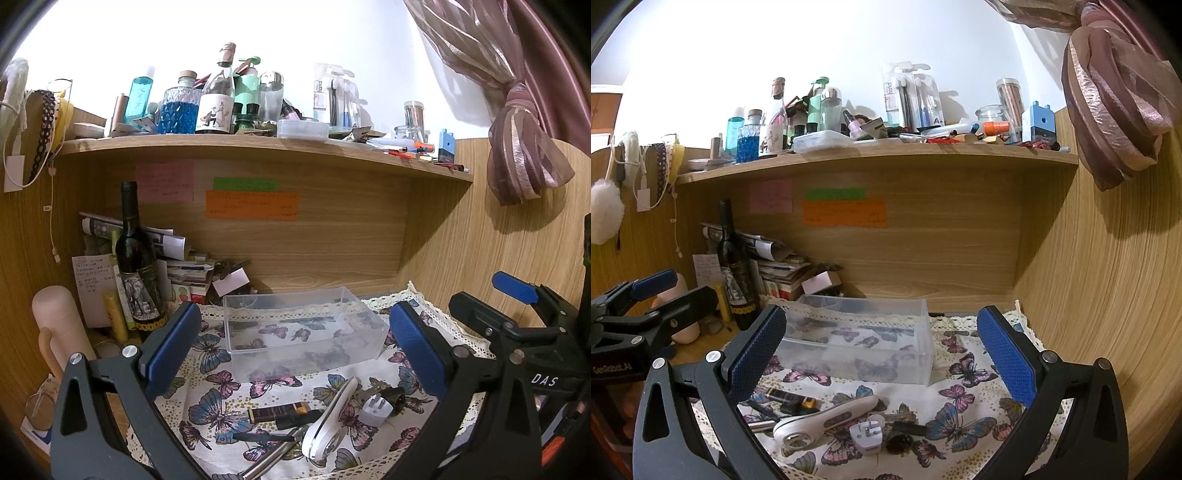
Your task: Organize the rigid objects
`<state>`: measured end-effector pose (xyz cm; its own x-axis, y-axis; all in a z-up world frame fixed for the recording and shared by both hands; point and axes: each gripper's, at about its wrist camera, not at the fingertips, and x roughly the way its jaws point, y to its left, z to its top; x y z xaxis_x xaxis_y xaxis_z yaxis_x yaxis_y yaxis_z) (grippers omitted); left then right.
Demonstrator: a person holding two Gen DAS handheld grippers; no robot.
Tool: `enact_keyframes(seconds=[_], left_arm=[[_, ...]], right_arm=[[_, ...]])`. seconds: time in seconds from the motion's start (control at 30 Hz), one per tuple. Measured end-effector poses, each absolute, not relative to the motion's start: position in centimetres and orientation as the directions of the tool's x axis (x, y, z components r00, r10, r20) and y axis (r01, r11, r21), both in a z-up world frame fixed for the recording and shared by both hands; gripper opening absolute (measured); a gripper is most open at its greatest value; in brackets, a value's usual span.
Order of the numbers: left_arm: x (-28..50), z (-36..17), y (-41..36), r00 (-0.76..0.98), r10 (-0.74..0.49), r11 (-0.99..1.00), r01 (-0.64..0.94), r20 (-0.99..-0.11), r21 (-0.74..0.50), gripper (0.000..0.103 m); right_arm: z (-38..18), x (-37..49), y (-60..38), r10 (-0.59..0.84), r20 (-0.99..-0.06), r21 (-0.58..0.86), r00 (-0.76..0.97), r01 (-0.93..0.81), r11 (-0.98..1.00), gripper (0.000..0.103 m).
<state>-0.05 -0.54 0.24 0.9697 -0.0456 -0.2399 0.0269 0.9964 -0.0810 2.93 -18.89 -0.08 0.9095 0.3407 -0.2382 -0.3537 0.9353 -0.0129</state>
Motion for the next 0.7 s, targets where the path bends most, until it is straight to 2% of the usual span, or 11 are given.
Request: enact_keyframes(seconds=[0.43,0.6,0.7], left_arm=[[-0.1,0.3,-1.0,0.969,-0.043,0.997,0.027,-0.242,-0.068,0.103],[0.7,-0.4,-0.4,0.958,-0.046,0.997,0.026,-0.282,-0.074,0.103],[1.5,-1.5,0.4,0.941,-0.052,0.996,0.025,-0.334,-0.087,0.103]], right_arm=[[-0.2,2.9,-18.7,0.319,-0.234,-0.015,0.918,-0.332,0.943,0.103],[-1.1,3.4,-18.7,0.311,-0.266,-0.024,0.912,-0.329,0.944,0.103],[-2.0,4.1,-18.8,0.312,-0.322,-0.021,0.894,-0.336,0.942,0.103]])
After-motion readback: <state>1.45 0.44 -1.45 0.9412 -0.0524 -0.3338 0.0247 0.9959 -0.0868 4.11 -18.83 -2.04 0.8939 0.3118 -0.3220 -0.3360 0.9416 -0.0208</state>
